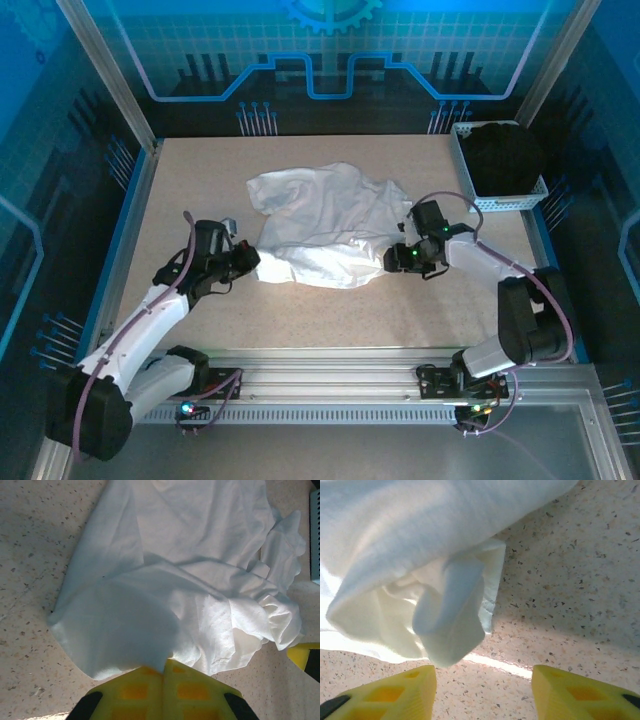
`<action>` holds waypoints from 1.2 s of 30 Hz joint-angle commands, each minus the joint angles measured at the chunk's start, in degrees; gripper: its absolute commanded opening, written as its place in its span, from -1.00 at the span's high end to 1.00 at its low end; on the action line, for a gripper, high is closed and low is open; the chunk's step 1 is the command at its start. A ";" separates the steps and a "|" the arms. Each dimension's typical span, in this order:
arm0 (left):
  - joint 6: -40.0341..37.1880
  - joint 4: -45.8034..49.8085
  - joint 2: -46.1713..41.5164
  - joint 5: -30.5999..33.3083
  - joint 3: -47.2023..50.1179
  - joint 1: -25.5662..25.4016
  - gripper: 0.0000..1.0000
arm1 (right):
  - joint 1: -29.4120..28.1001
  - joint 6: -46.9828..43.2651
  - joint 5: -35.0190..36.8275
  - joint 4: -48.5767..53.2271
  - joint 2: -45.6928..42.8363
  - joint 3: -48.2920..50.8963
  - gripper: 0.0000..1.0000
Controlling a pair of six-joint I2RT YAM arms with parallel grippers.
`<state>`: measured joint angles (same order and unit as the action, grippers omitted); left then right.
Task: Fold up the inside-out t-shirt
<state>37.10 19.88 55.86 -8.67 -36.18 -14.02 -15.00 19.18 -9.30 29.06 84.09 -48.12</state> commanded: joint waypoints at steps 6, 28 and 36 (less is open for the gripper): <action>-1.24 1.57 -1.21 -1.97 1.15 0.75 1.00 | 0.66 2.93 -1.14 -5.27 -4.07 7.50 0.32; -1.93 0.58 -0.24 -3.33 1.20 2.07 1.00 | -0.67 4.12 -4.36 -17.74 9.19 0.85 0.34; -1.77 0.08 -0.14 -3.70 1.34 2.24 1.00 | -0.99 3.03 0.54 -10.36 5.49 -0.07 0.36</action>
<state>36.91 20.29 55.51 -10.66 -35.48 -12.47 -15.33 23.11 -10.35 19.29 90.89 -46.83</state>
